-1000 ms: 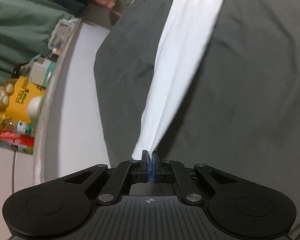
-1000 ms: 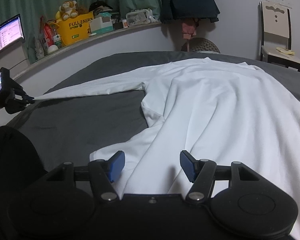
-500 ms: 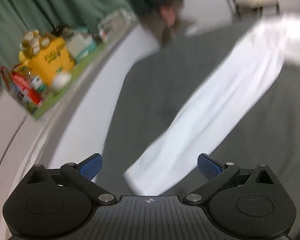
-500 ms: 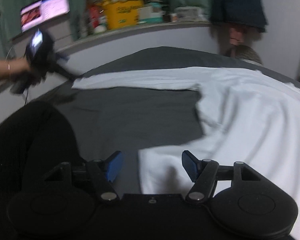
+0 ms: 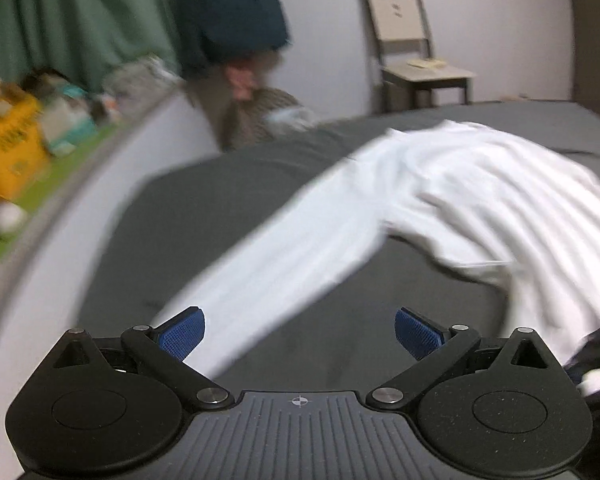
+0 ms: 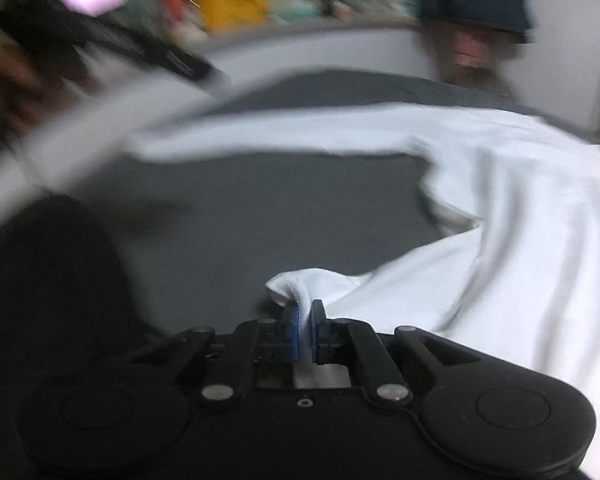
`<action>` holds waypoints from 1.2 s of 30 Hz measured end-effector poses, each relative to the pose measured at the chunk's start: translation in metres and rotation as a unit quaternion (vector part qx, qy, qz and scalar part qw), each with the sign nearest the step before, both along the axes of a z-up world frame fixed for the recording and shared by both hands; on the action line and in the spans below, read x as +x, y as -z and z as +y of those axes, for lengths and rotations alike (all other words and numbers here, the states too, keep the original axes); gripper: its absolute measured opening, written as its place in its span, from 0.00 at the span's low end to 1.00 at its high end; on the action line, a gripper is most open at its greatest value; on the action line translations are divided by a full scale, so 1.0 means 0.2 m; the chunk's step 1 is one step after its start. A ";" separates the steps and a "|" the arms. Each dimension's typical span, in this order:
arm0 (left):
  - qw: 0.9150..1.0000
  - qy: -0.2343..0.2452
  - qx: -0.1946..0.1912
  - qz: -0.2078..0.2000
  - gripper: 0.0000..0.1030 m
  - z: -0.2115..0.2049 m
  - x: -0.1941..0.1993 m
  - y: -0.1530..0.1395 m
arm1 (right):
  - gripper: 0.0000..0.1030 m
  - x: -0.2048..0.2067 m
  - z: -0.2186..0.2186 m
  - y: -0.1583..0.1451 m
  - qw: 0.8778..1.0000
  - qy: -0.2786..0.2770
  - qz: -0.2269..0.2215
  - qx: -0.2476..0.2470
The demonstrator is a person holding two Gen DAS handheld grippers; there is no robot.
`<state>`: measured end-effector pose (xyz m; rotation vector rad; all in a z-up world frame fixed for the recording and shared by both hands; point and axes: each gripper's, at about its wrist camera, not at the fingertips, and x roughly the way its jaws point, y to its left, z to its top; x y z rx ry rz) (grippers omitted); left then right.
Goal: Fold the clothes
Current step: 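Grasp the shirt body with the right gripper and smooth it, then grasp the shirt edge with the left gripper and tug it flat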
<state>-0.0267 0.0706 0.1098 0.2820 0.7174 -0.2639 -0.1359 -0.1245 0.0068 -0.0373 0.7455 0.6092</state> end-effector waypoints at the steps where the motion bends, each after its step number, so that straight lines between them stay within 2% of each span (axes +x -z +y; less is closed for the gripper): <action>1: 1.000 0.000 -0.017 0.012 0.99 -0.02 0.00 0.00 | 0.06 -0.02 -0.02 -0.03 0.999 -0.023 0.003 0.035; 4: 0.997 -0.016 -0.065 0.028 0.99 -0.05 0.06 0.01 | 0.06 -0.04 0.01 -0.04 0.994 -0.070 0.033 0.080; 7: 0.992 -0.034 -0.106 0.056 0.99 -0.09 0.17 0.07 | 0.06 0.02 0.06 0.04 0.991 -0.046 0.096 0.078; 10: 0.985 -0.038 -0.146 0.087 0.99 -0.16 0.28 0.20 | 0.12 0.04 0.05 0.10 0.987 -0.025 0.139 0.071; 13: 0.979 -0.067 -0.171 0.086 0.99 -0.24 0.38 0.33 | 0.36 0.01 -0.06 0.04 0.988 -0.012 0.121 0.099; 14: 0.977 -0.076 -0.182 0.086 0.99 -0.26 0.41 0.37 | 0.41 0.00 -0.10 0.01 0.989 -0.002 0.107 0.104; 15: 0.972 -0.088 -0.198 0.088 0.99 -0.27 0.45 0.41 | 0.41 -0.02 -0.14 -0.02 0.990 0.006 0.093 0.106; 17: 0.957 -0.120 -0.243 0.100 0.95 -0.27 0.53 0.50 | 0.42 -0.05 -0.26 -0.08 0.991 0.027 0.074 0.111; 18: 0.947 -0.134 -0.271 0.110 0.83 -0.27 0.57 0.55 | 0.42 -0.06 -0.32 -0.10 0.990 0.042 0.067 0.115; 19: 0.935 -0.145 -0.301 0.119 0.76 -0.26 0.60 0.59 | 0.42 -0.07 -0.38 -0.12 0.990 0.054 0.062 0.117; 22: 0.902 -0.166 -0.377 0.129 0.75 -0.25 0.68 0.69 | 0.43 -0.08 -0.54 -0.13 0.986 0.089 0.053 0.127; 23: 0.894 -0.174 -0.393 0.130 0.75 -0.25 0.70 0.72 | 0.43 -0.09 -0.57 -0.12 0.985 0.100 0.052 0.130; 24: 0.886 -0.184 -0.405 0.132 0.70 -0.26 0.73 0.75 | 0.43 -0.10 -0.60 -0.11 0.983 0.113 0.051 0.132; 25: 0.881 -0.197 -0.409 0.135 0.51 -0.27 0.75 0.79 | 0.44 -0.11 -0.63 -0.10 0.982 0.127 0.051 0.133; 28: 0.866 -0.228 -0.424 0.134 0.15 -0.28 0.81 0.87 | 0.44 -0.08 -0.66 -0.05 0.976 0.159 0.061 0.138; 29: 0.866 -0.234 -0.424 0.125 0.10 -0.29 0.81 0.89 | 0.44 -0.06 -0.67 -0.03 0.974 0.168 0.065 0.139; 30: 0.870 -0.236 -0.417 0.113 0.09 -0.29 0.81 0.89 | 0.44 -0.08 -0.66 -0.01 0.974 0.170 0.066 0.138; 31: 0.877 -0.238 -0.406 0.099 0.06 -0.29 0.81 0.89 | 0.44 -0.09 -0.66 0.01 0.973 0.171 0.067 0.137; 34: 0.903 -0.241 -0.351 0.052 0.03 -0.30 0.83 0.85 | 0.44 -0.10 -0.65 0.01 0.976 0.166 0.062 0.129; 35: 0.909 -0.240 -0.337 0.043 0.03 -0.29 0.84 0.85 | 0.44 -0.11 -0.65 0.01 0.976 0.166 0.061 0.127; 36: 0.911 -0.235 -0.336 0.044 0.03 -0.26 0.85 0.85 | 0.44 -0.11 -0.65 0.00 0.976 0.165 0.060 0.126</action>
